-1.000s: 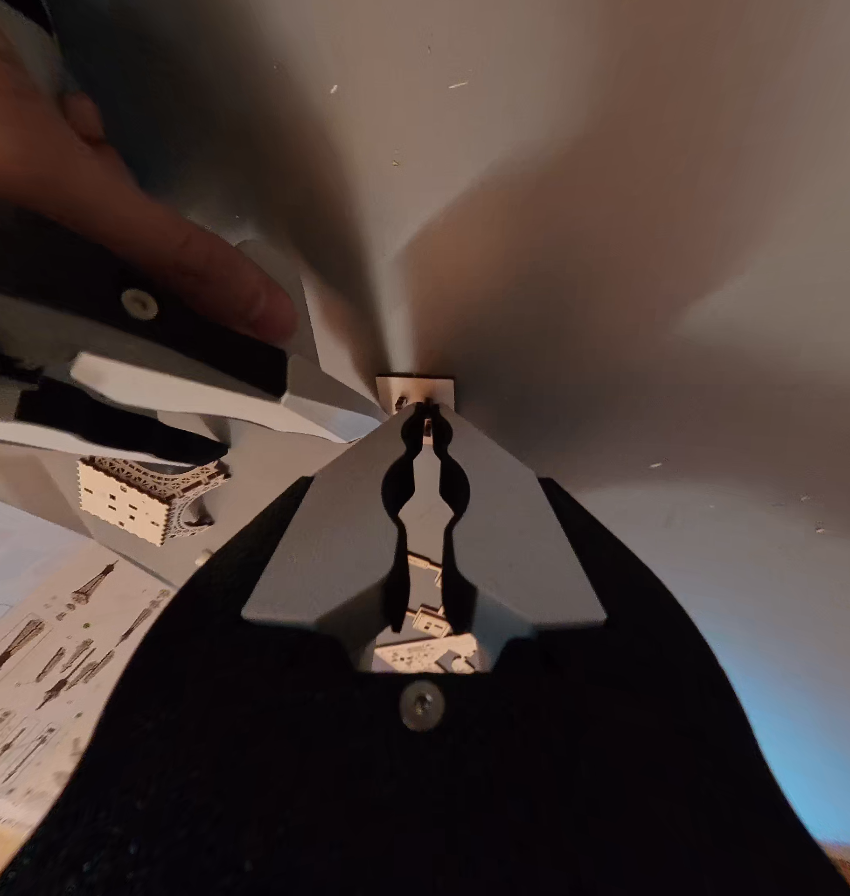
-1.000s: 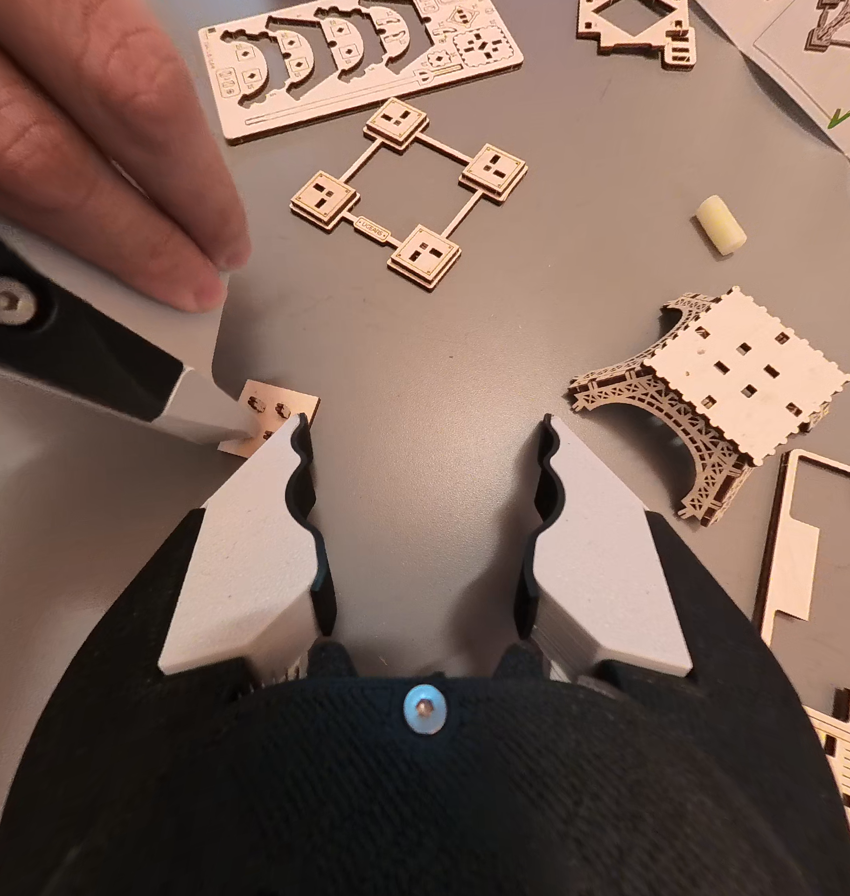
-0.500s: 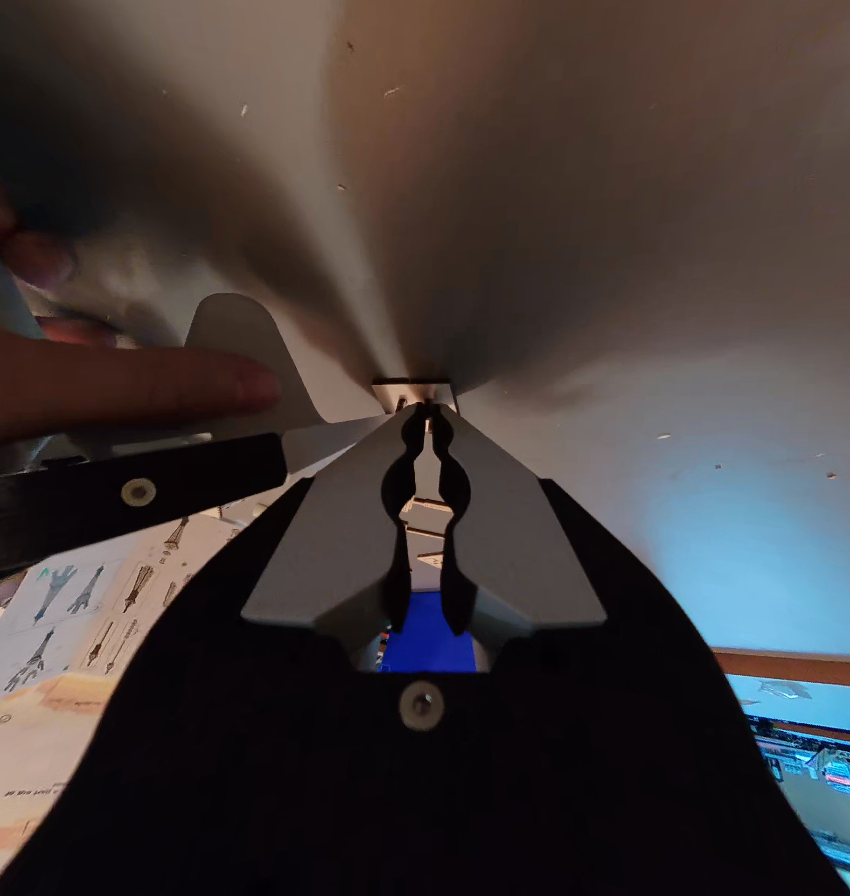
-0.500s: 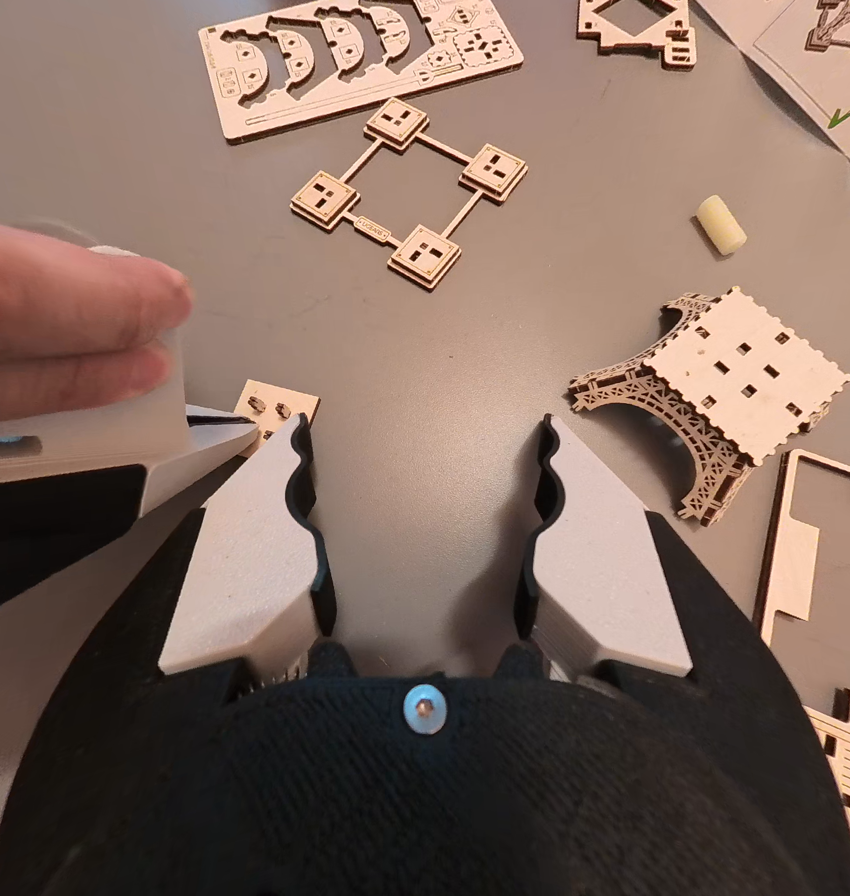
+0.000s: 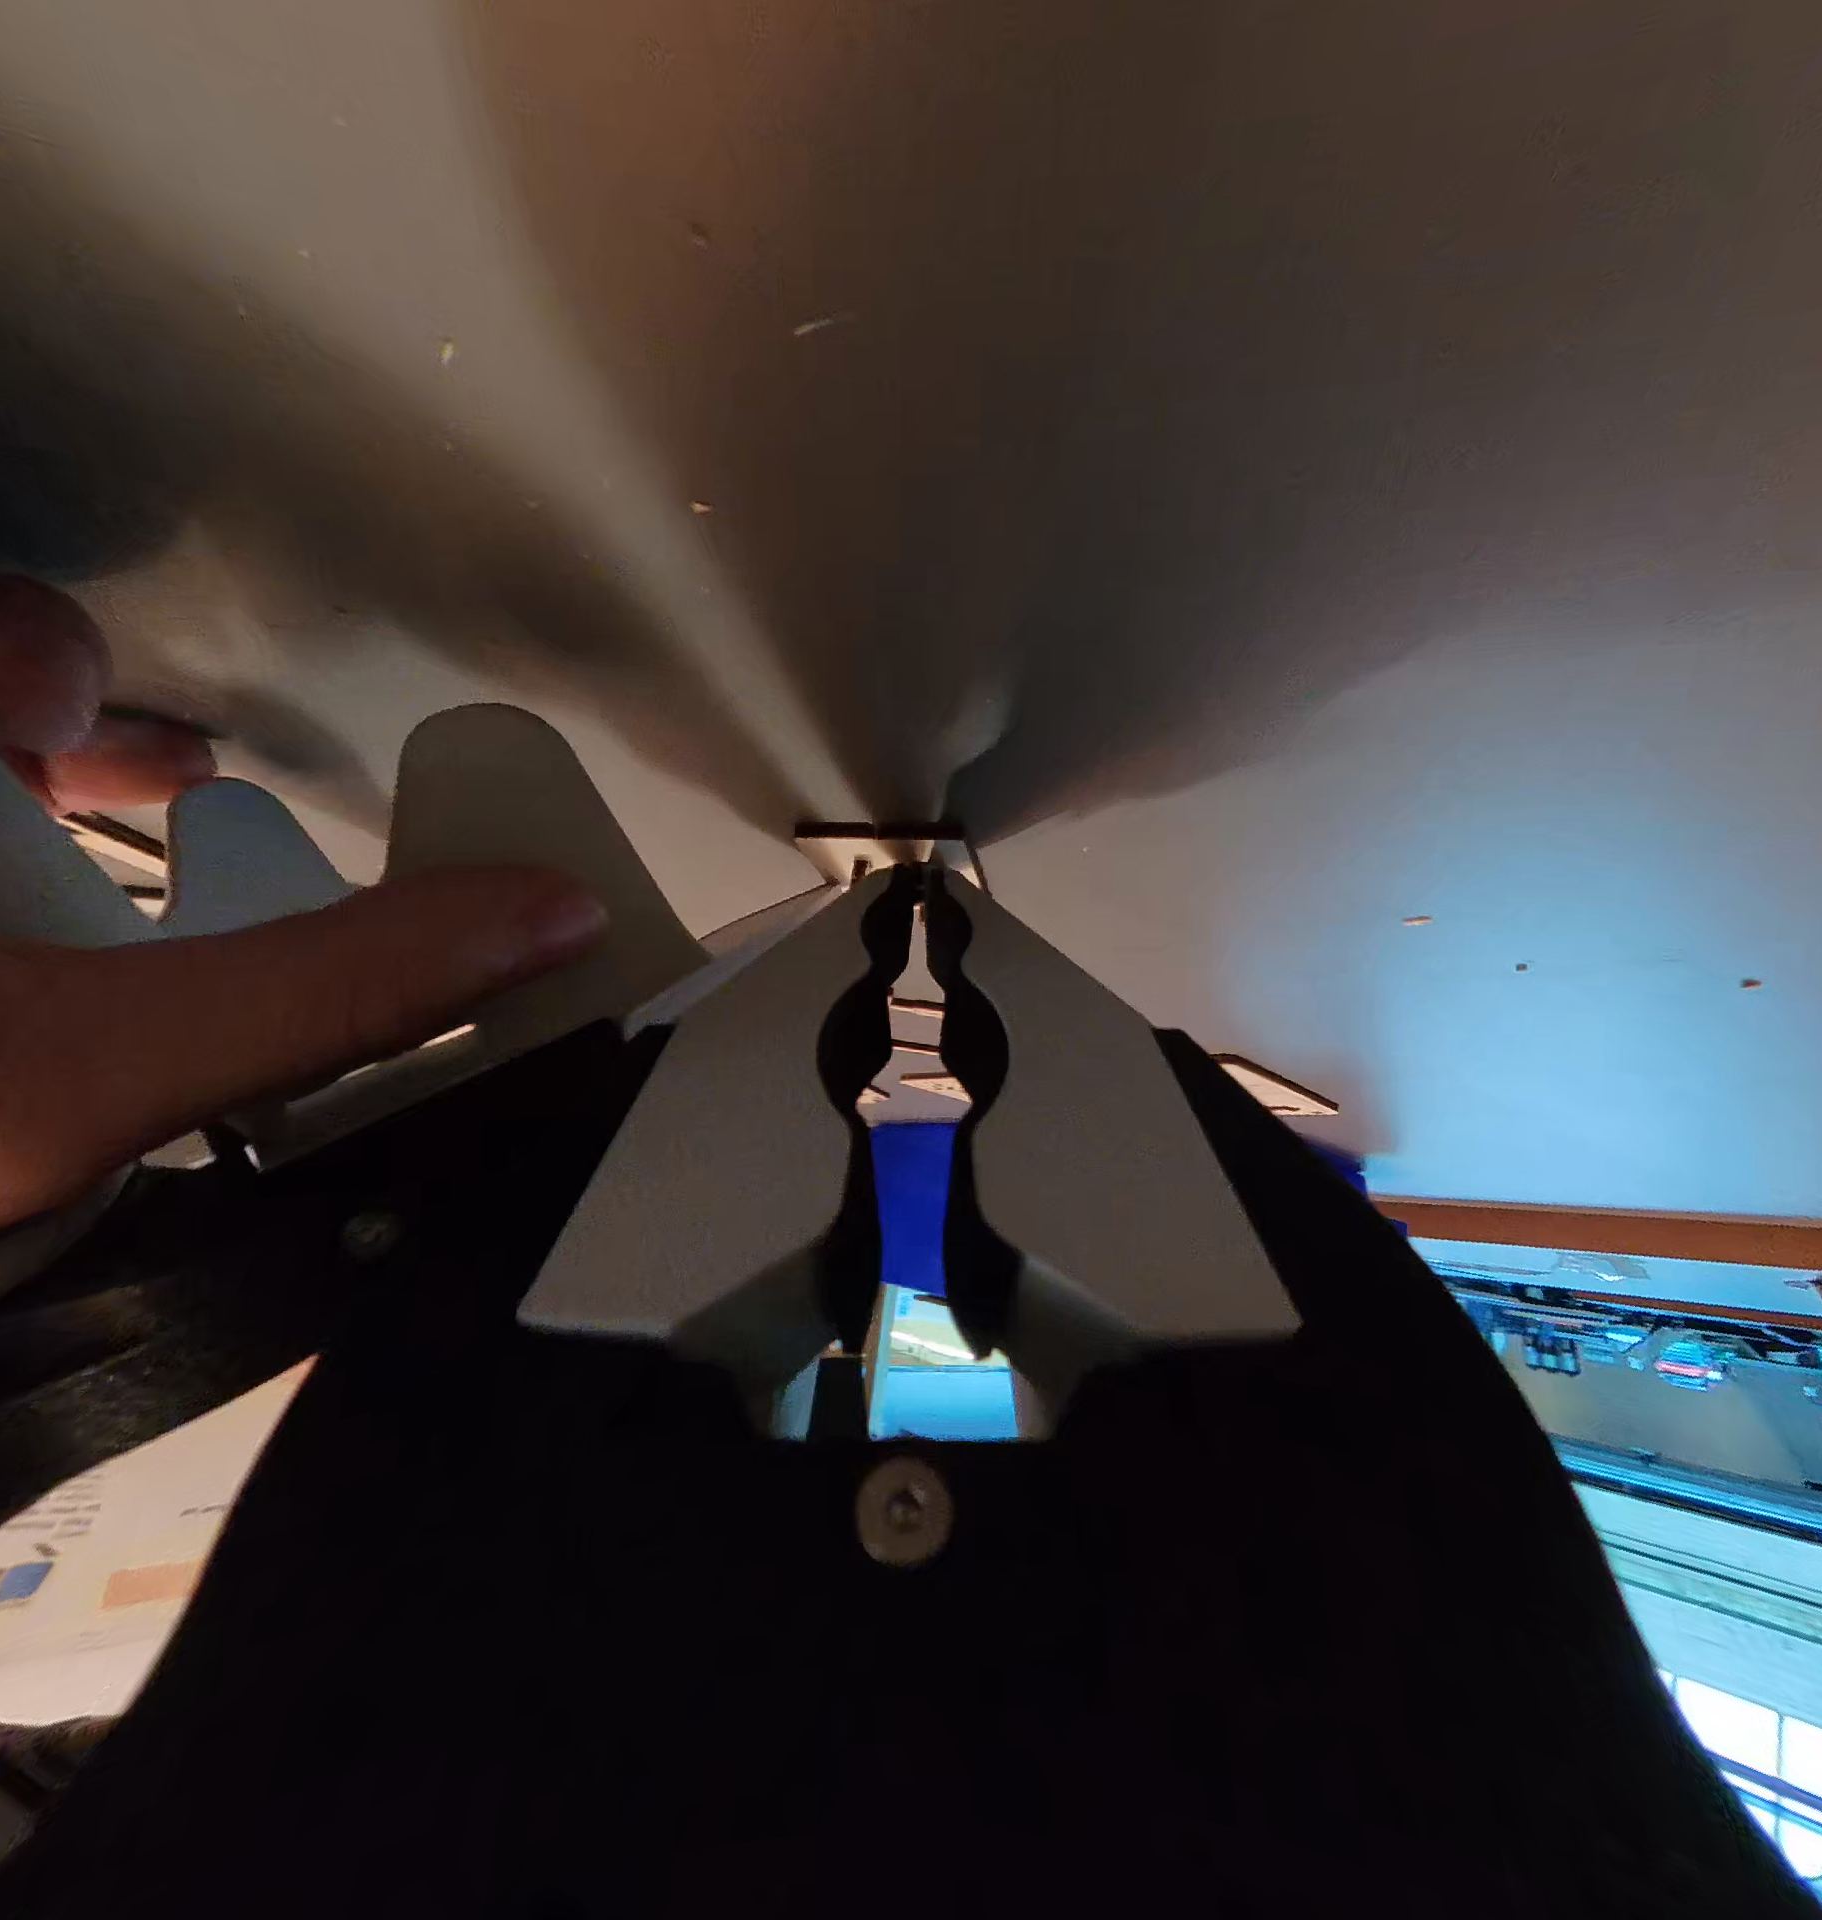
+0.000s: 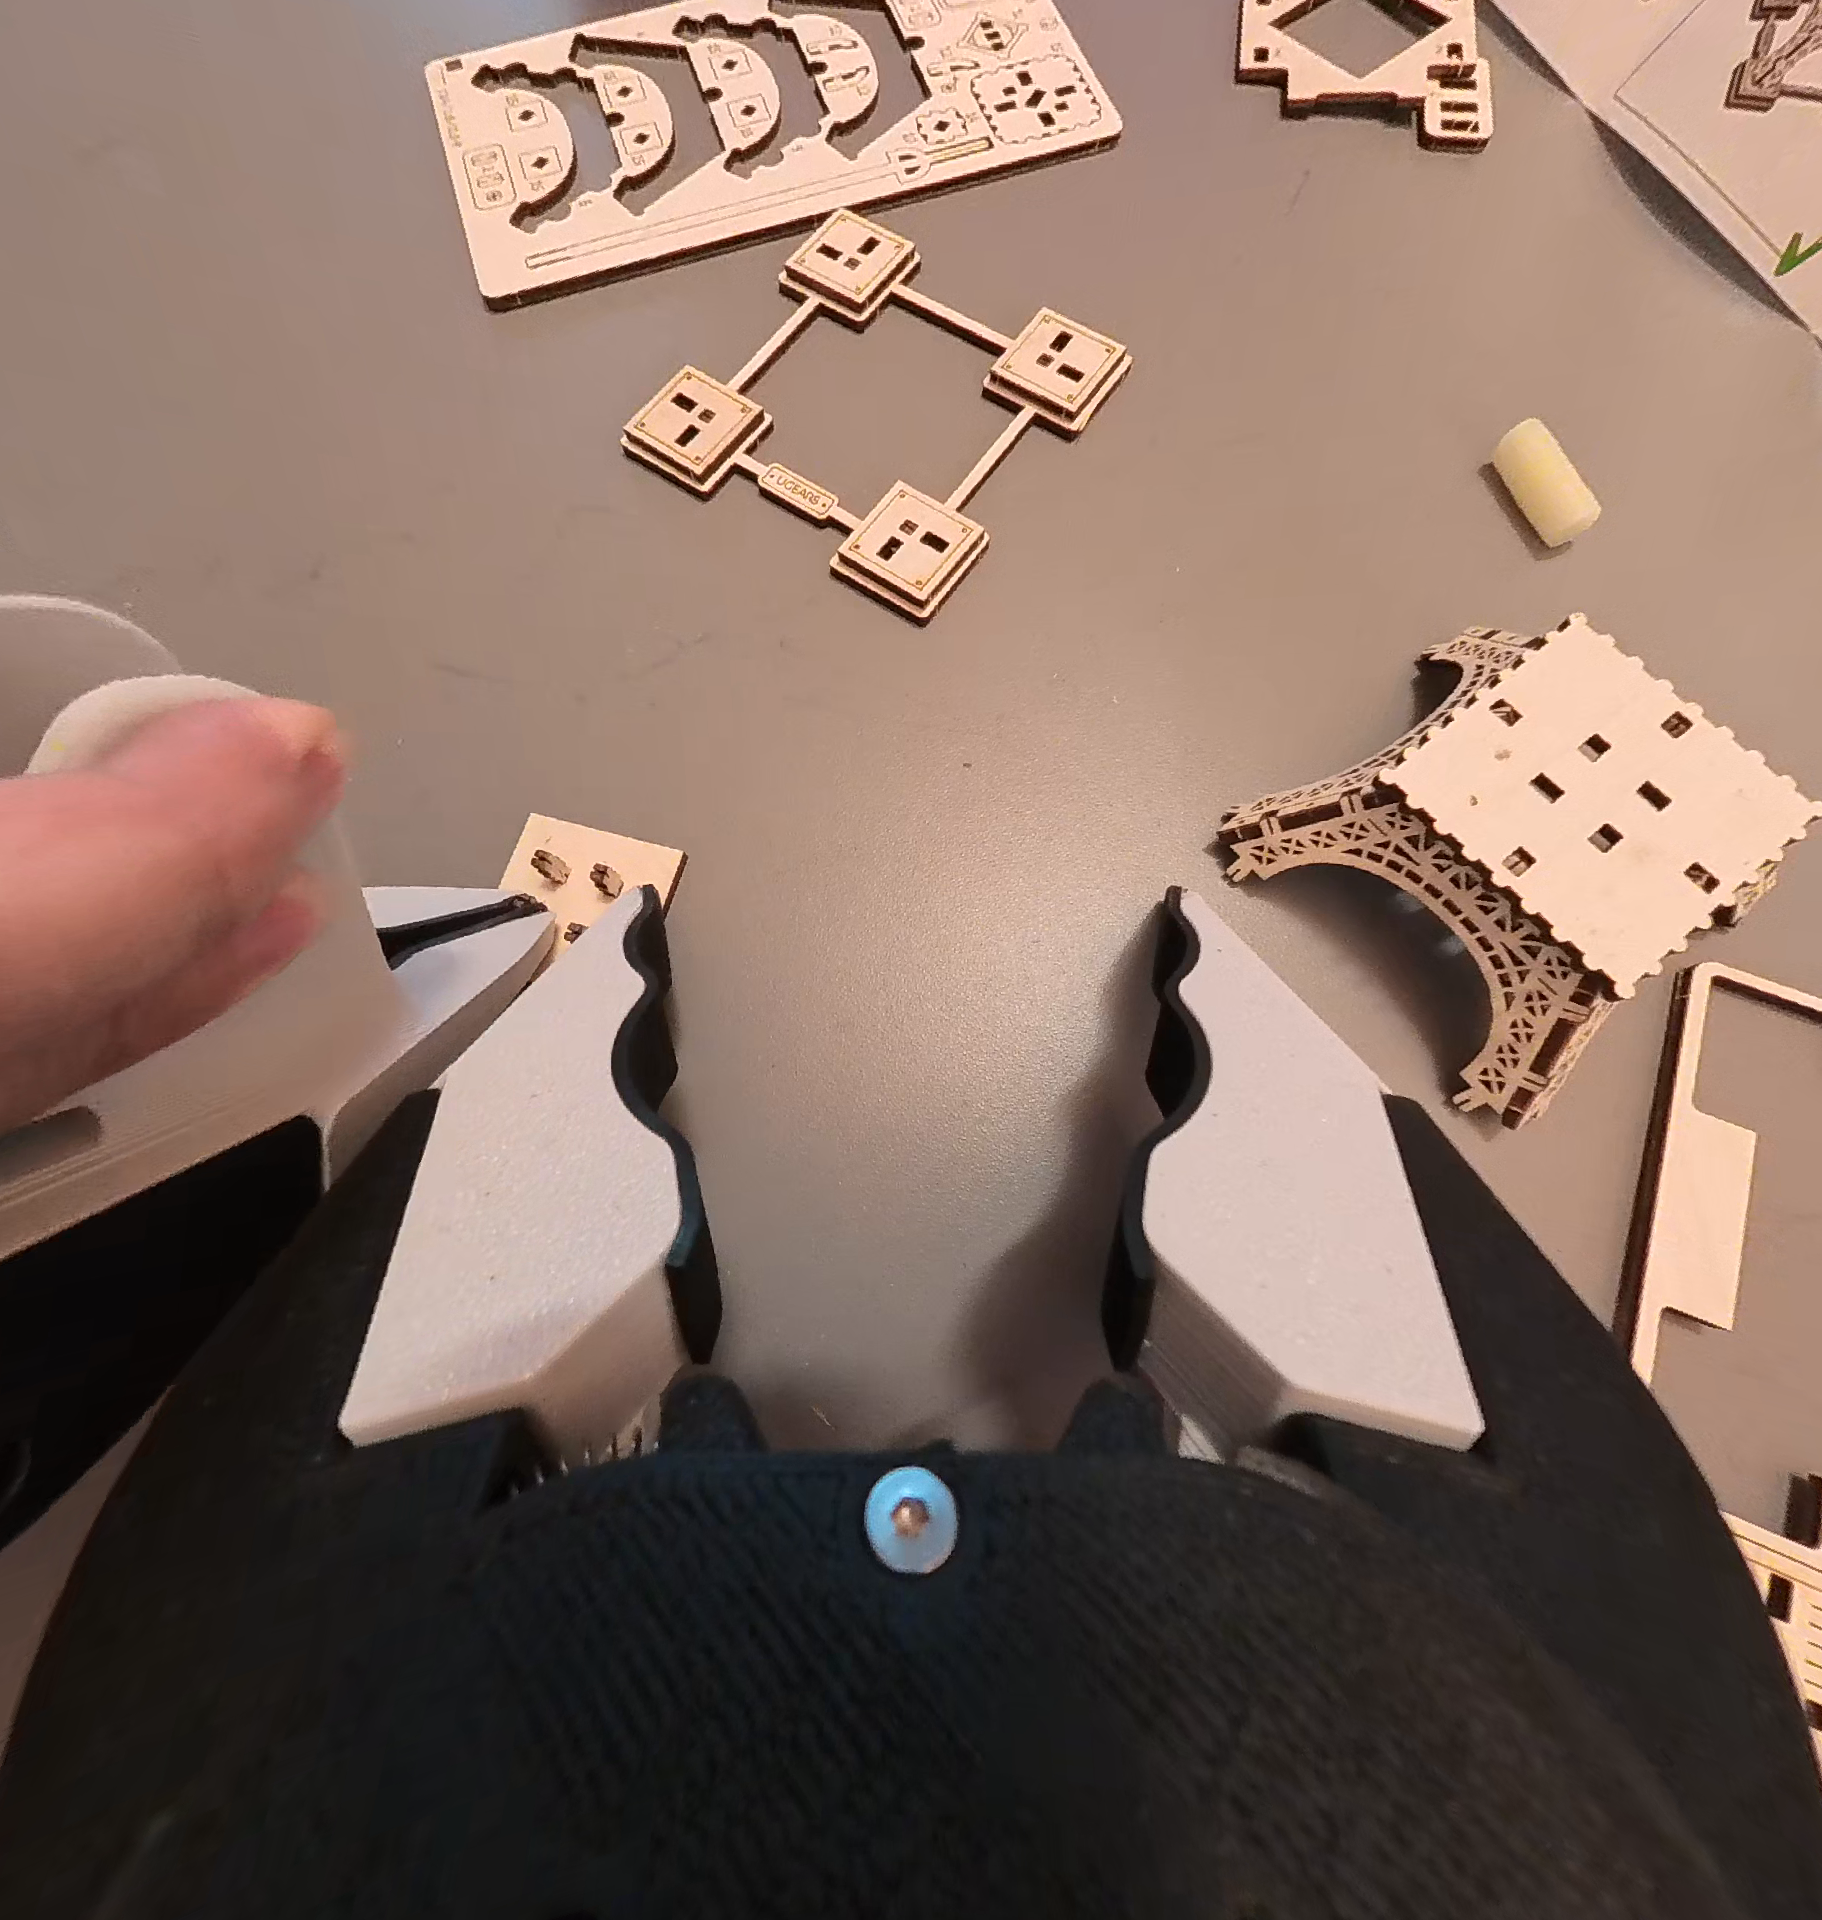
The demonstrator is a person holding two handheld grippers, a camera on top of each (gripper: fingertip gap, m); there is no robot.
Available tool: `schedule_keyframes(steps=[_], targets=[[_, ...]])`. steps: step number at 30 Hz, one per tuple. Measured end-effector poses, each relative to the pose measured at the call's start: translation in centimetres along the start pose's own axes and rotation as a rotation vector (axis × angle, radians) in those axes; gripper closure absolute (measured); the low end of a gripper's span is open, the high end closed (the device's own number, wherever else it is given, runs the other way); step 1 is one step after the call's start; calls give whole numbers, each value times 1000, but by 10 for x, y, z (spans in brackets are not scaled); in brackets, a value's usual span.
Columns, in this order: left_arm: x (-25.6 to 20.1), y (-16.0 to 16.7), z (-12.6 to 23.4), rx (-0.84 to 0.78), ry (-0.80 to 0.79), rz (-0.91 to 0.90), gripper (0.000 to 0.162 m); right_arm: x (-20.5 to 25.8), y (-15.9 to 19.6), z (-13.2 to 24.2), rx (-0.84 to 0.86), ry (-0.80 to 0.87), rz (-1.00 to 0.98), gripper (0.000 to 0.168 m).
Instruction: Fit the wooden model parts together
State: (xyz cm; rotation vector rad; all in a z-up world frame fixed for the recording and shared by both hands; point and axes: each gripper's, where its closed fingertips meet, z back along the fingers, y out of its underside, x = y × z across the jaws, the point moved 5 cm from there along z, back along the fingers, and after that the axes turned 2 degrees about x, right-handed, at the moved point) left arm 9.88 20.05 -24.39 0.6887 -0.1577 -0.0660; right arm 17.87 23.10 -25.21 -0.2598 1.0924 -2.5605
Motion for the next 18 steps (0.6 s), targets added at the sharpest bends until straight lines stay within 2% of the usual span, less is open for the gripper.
schedule_keyframes(steps=[7, 18], targets=[[0, 0, 0, 3, 1, 46, 162, 0, 0, 0, 0, -1, 1, 76], [-4, 13, -4, -294, -63, 171, 161, 1, 0, 0, -2, -5, 7, 79]])
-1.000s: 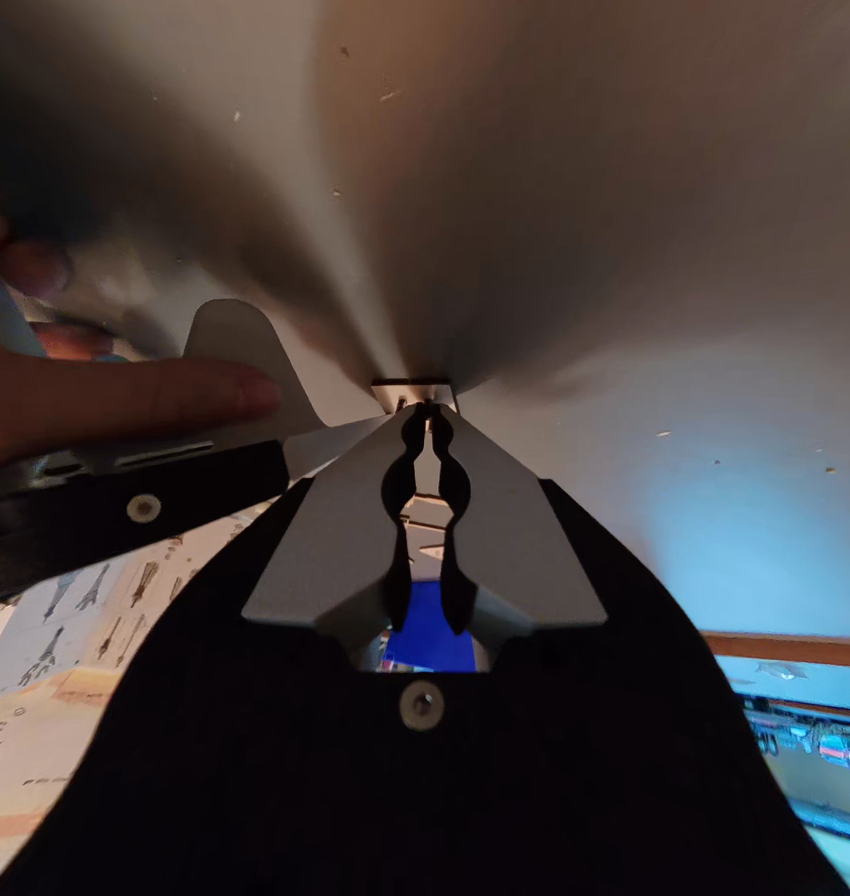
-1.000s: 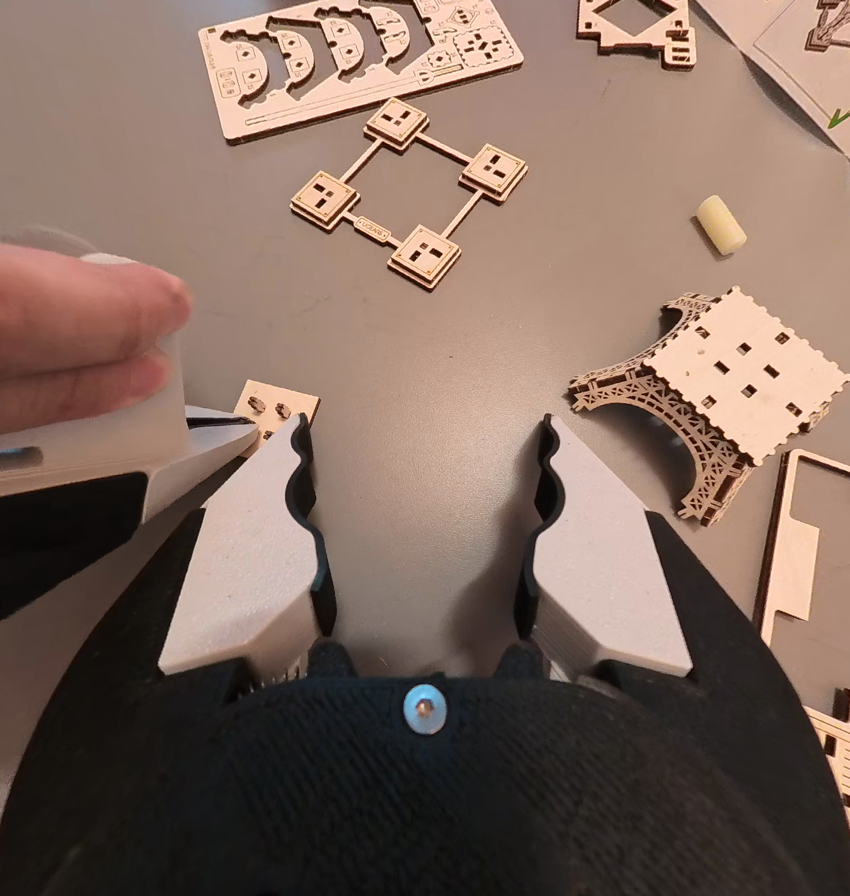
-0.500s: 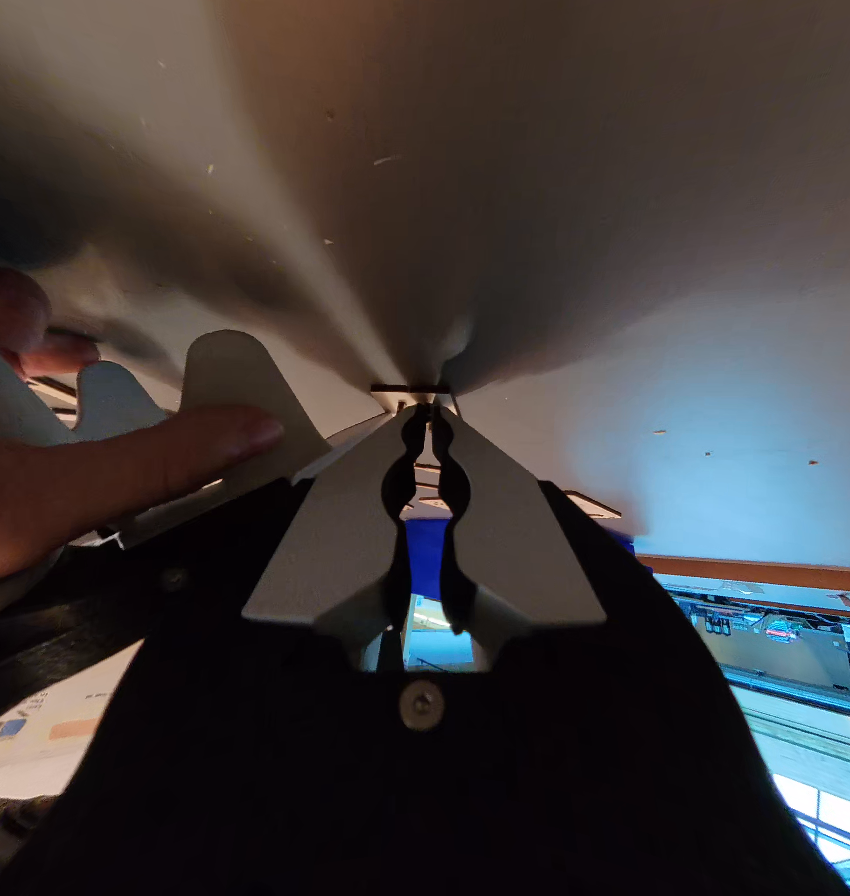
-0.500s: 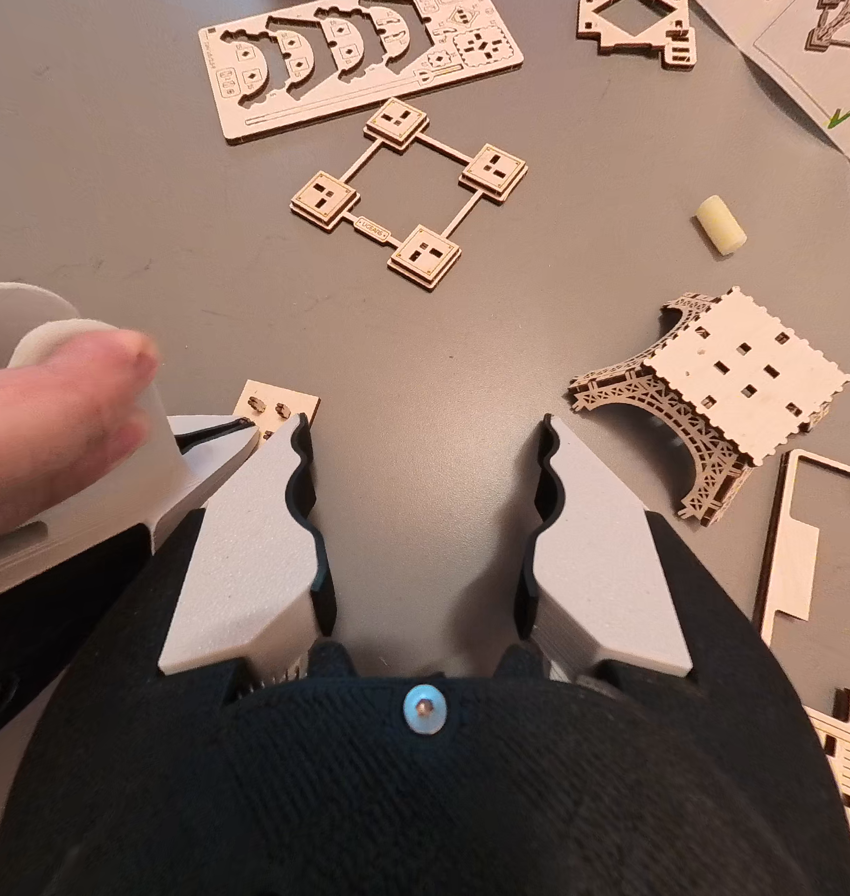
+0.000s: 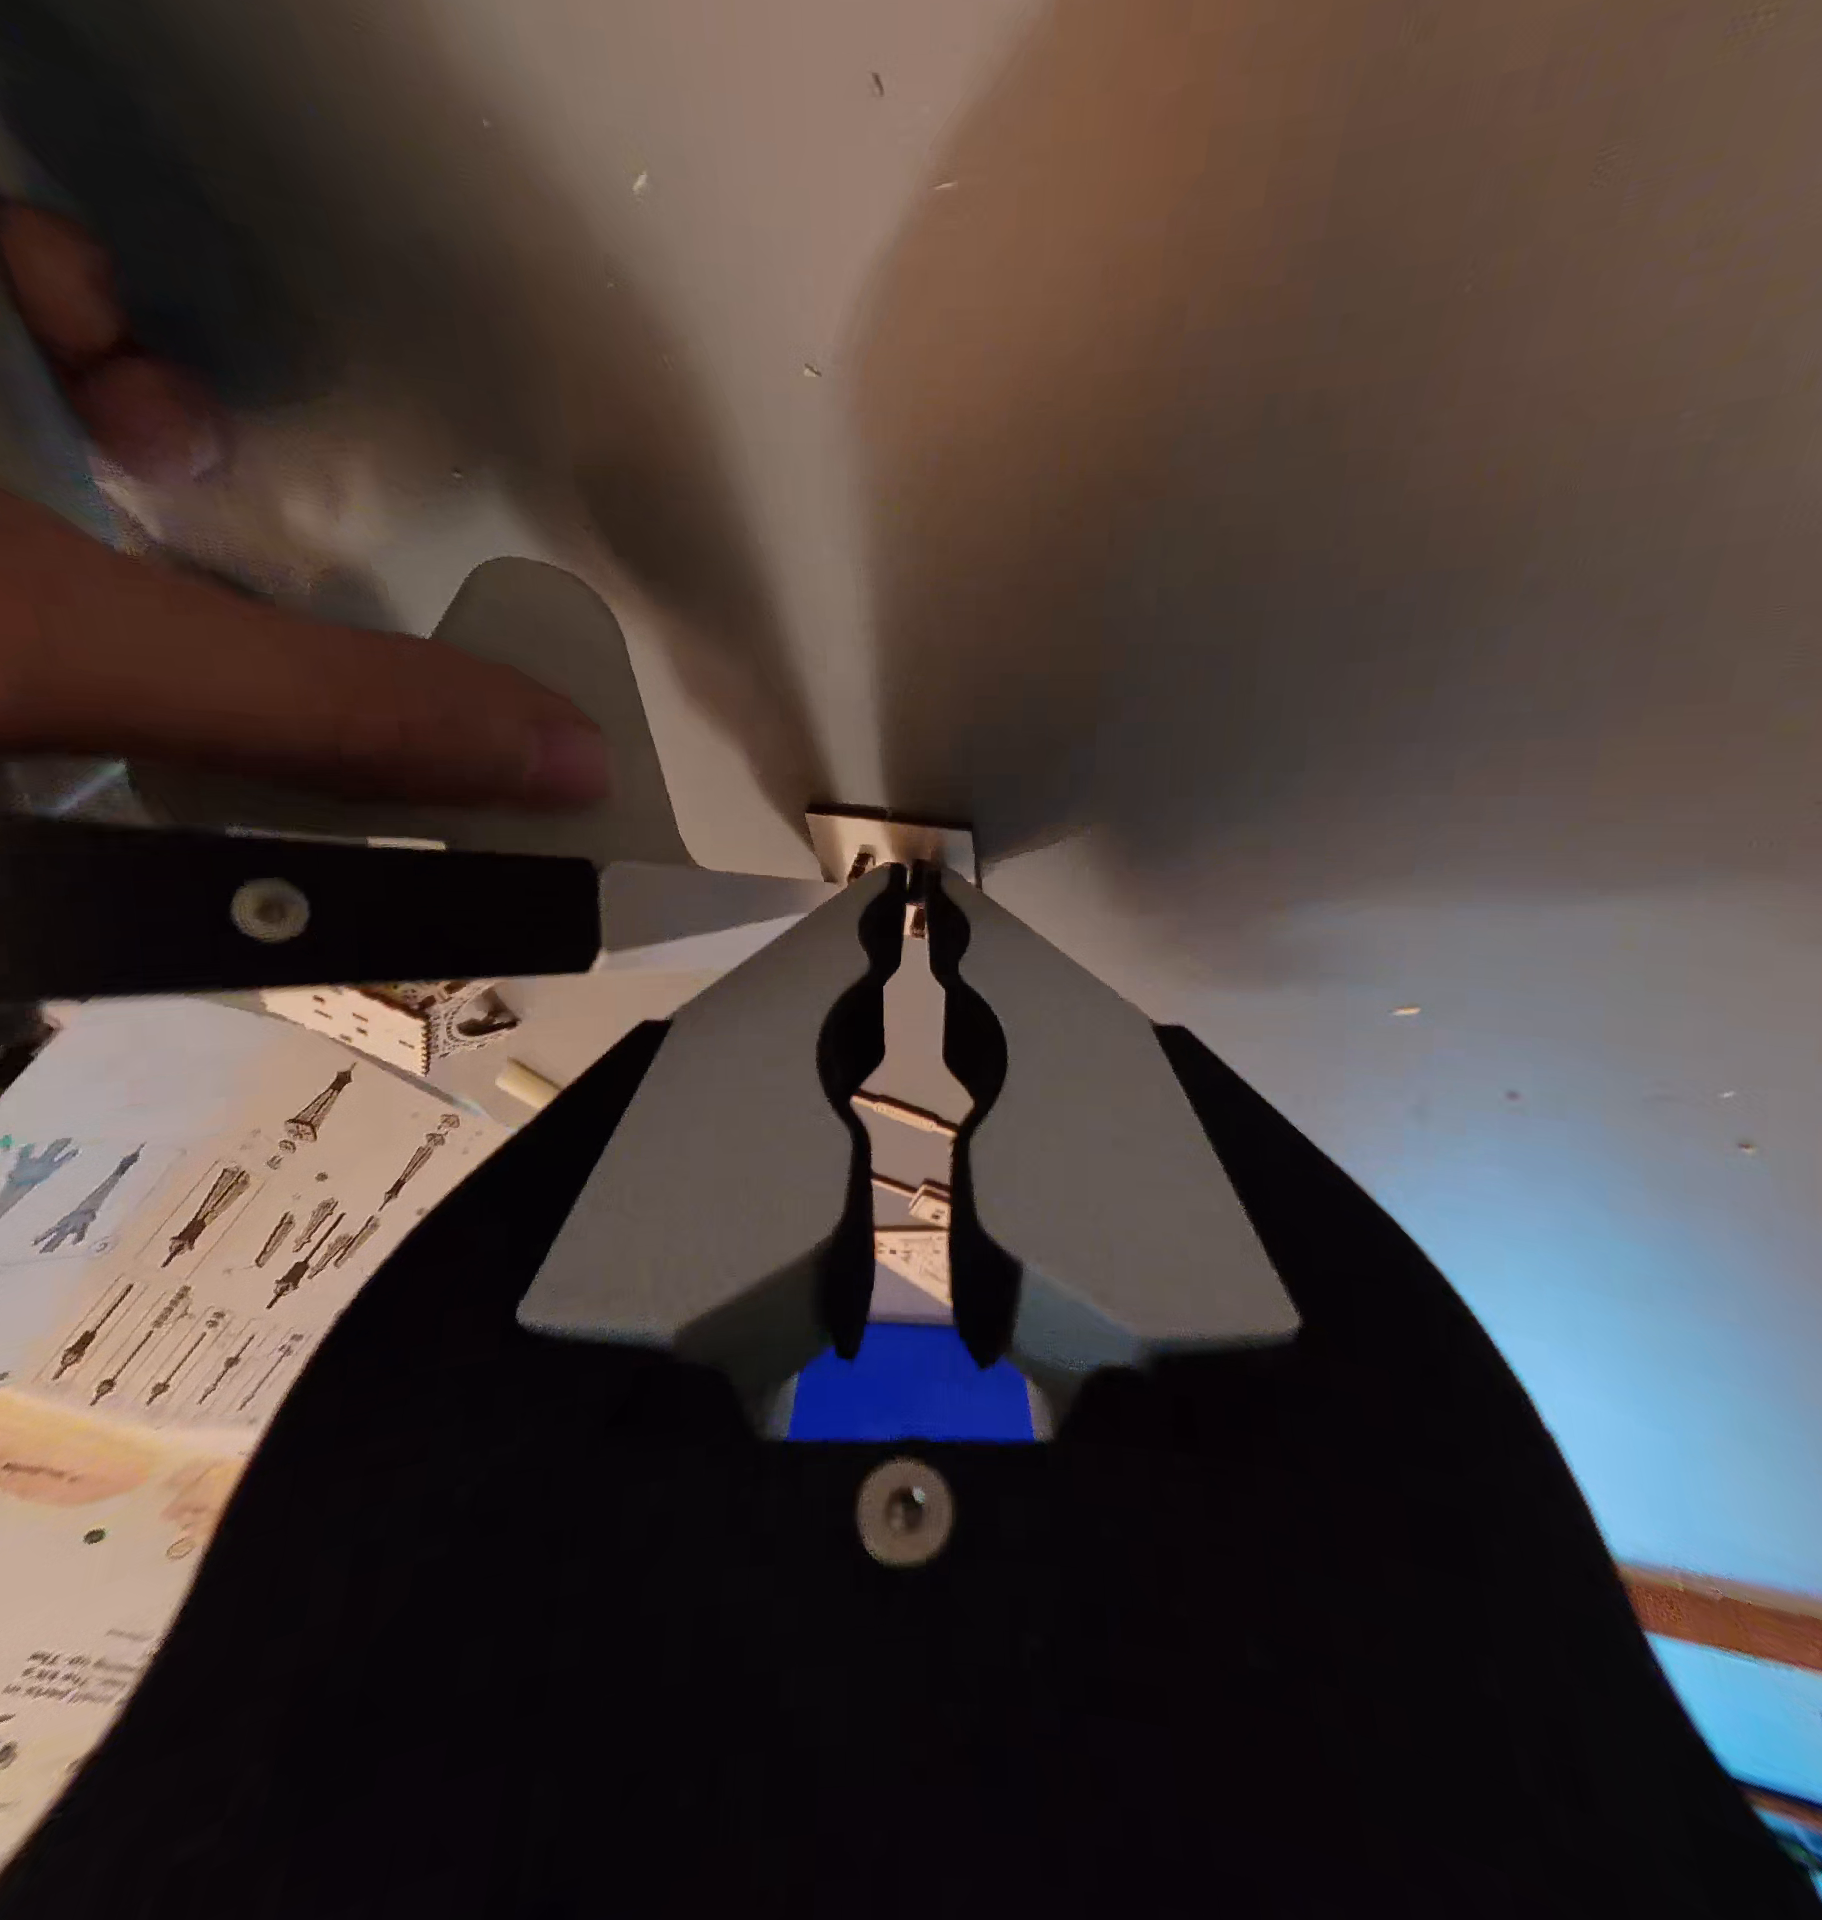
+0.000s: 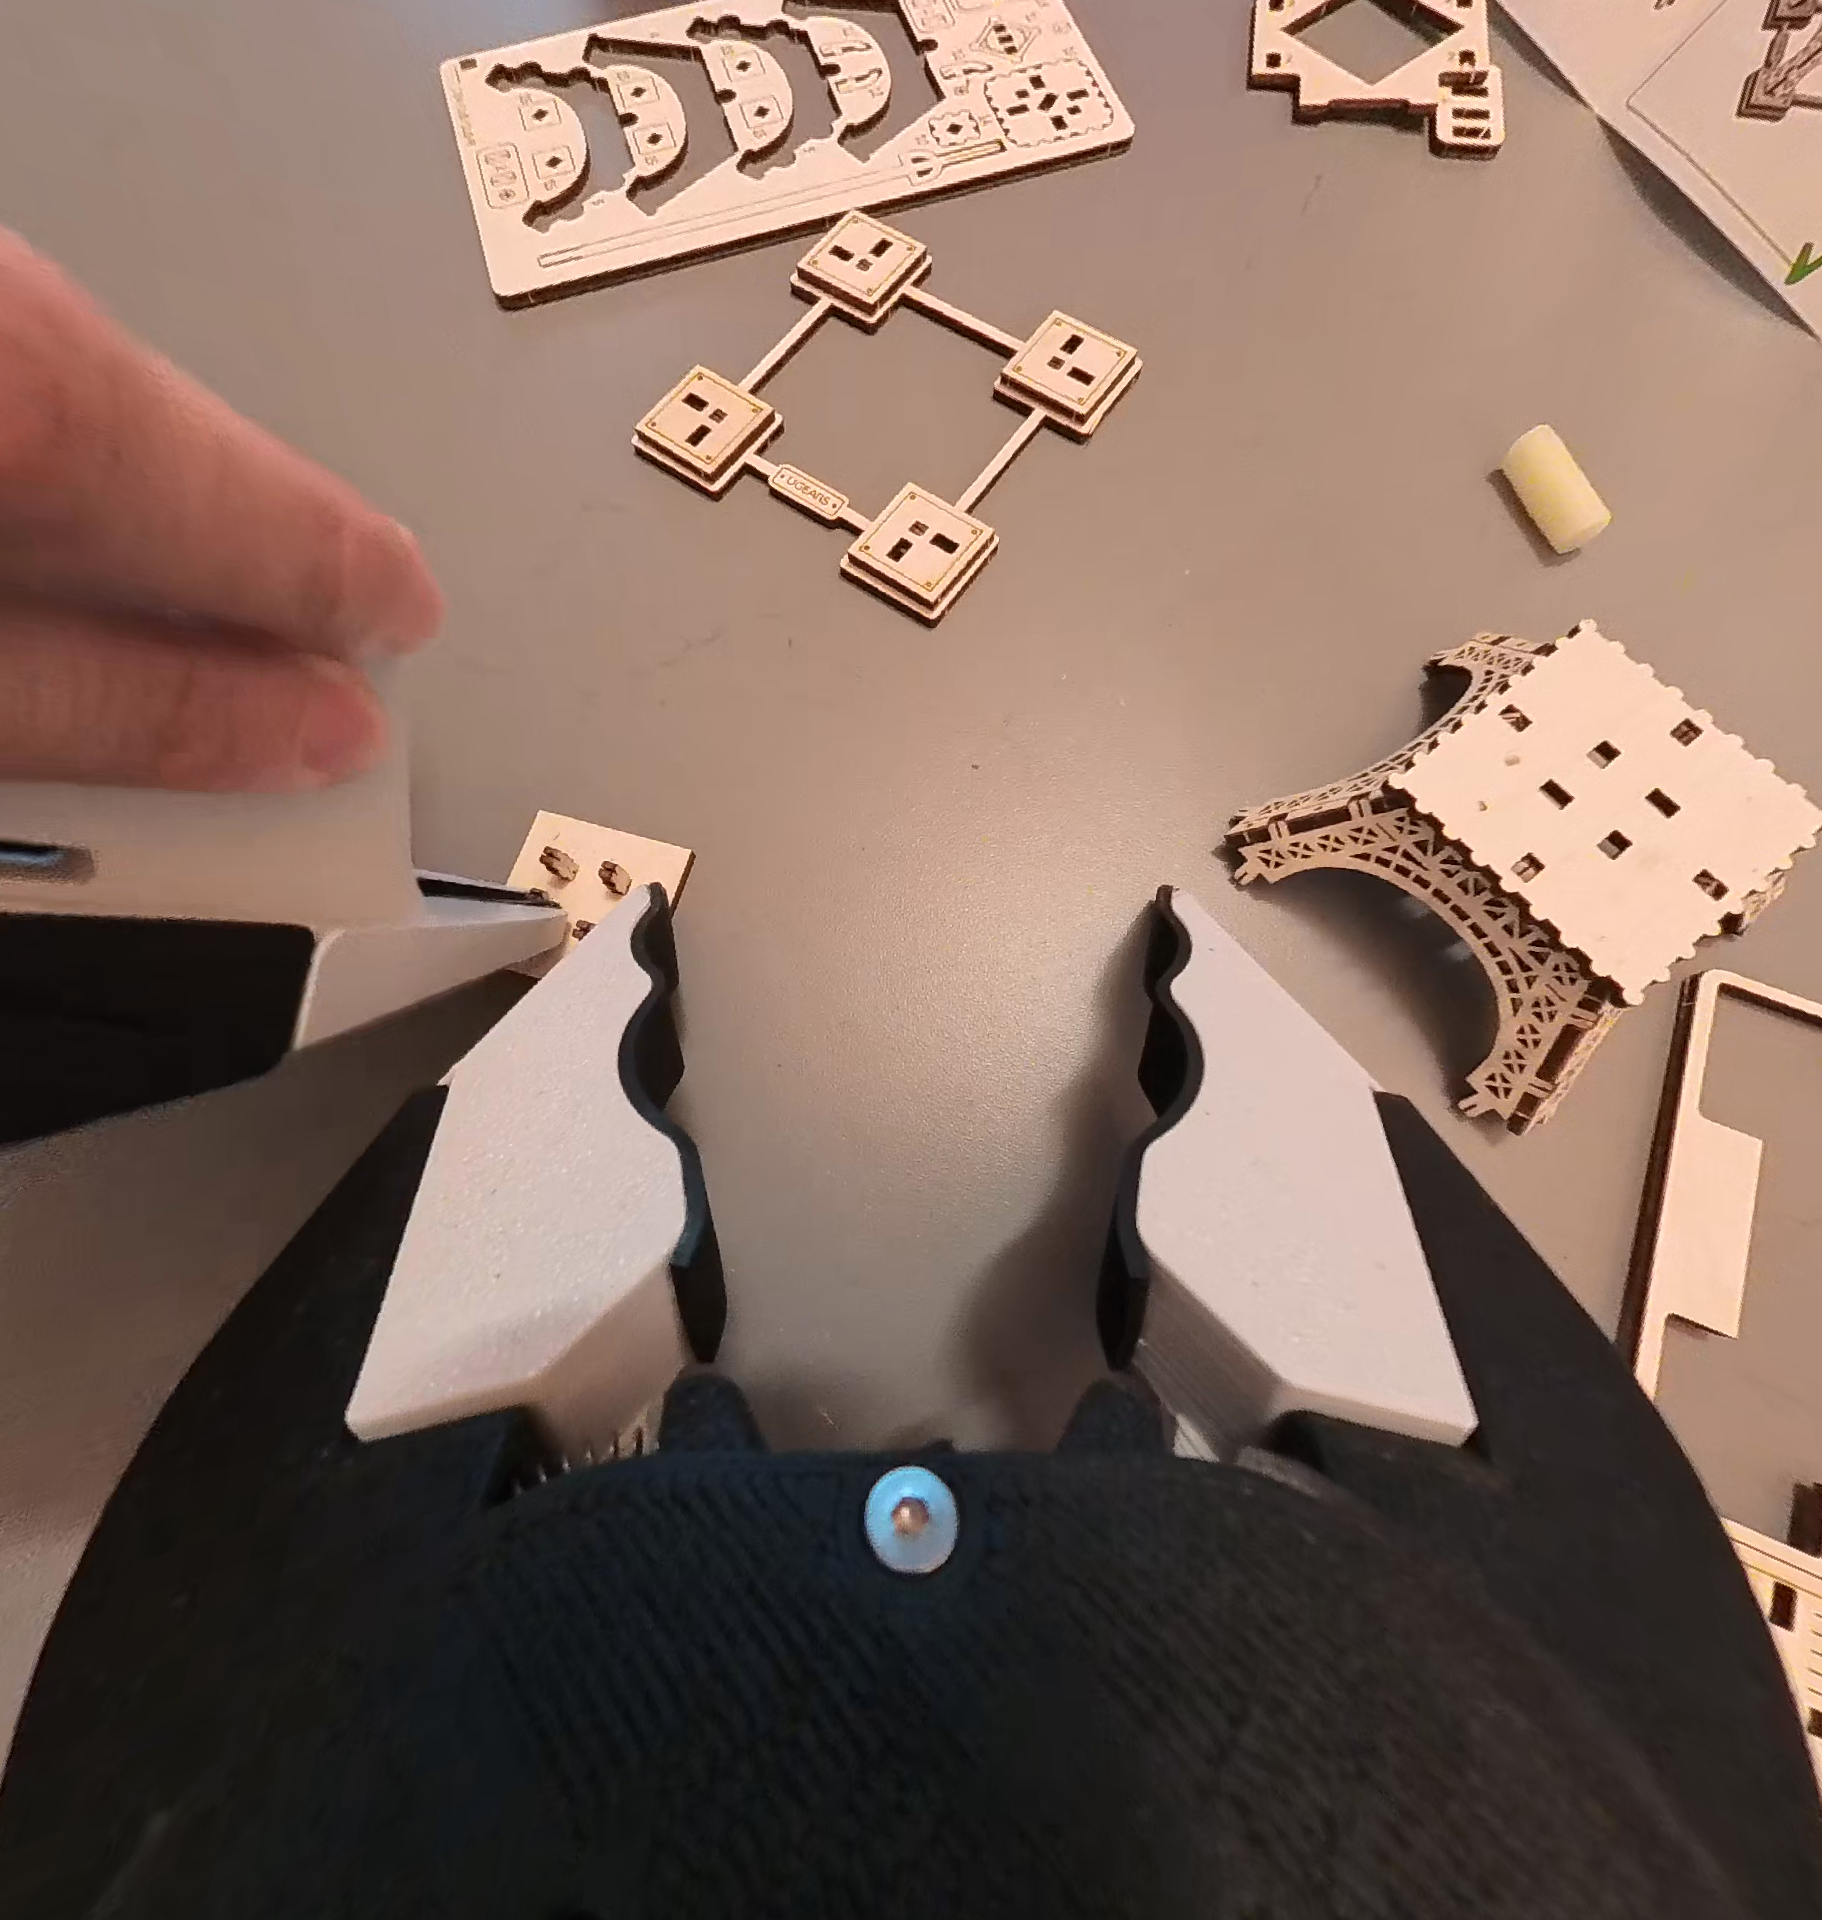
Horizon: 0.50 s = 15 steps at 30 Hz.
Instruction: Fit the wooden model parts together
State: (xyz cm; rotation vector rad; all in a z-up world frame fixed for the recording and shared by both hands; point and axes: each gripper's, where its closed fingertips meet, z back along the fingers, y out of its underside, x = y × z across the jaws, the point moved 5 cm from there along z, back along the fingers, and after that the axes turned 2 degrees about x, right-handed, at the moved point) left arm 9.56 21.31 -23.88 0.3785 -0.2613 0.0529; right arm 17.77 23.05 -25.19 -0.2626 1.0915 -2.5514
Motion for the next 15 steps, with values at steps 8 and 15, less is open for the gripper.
schedule_keyframes(steps=[8, 15], targets=[[1, 9, 0, -152, -44, 79, 160, 0, 0, 0, 0, 0, 0, 79], [2, 13, 2, -240, -39, 105, 162, 0, 0, 0, 0, -1, -1, 79]])
